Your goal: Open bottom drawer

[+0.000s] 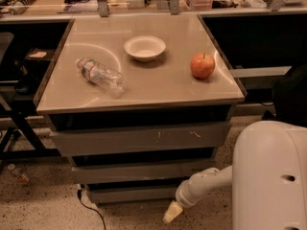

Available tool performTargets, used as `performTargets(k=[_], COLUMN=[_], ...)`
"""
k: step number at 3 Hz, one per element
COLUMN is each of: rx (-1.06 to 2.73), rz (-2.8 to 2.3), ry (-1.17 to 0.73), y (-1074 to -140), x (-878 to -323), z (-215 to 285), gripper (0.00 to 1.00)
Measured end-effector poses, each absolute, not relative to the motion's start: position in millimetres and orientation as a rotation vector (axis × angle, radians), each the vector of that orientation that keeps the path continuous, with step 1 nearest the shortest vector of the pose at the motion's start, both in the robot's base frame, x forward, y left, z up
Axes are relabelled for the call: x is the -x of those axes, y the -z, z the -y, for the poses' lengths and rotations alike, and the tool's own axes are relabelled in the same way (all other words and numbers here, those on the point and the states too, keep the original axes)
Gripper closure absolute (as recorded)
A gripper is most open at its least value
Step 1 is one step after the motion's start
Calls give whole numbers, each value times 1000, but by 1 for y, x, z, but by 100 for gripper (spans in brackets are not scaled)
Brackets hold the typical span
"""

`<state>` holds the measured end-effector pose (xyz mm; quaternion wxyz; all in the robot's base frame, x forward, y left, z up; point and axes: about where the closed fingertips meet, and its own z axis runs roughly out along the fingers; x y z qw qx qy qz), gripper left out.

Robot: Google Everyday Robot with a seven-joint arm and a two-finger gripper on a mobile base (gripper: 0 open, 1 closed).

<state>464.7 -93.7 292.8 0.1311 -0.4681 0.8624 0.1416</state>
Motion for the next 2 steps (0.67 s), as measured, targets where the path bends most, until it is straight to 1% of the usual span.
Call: performTargets(k=[1,2], rx=[1275,1270], rz=[-2547,-2544], ry=[-408,-407], y=[-271,-270], x=[-483,-487], z=[105,104], gripper=[0,0])
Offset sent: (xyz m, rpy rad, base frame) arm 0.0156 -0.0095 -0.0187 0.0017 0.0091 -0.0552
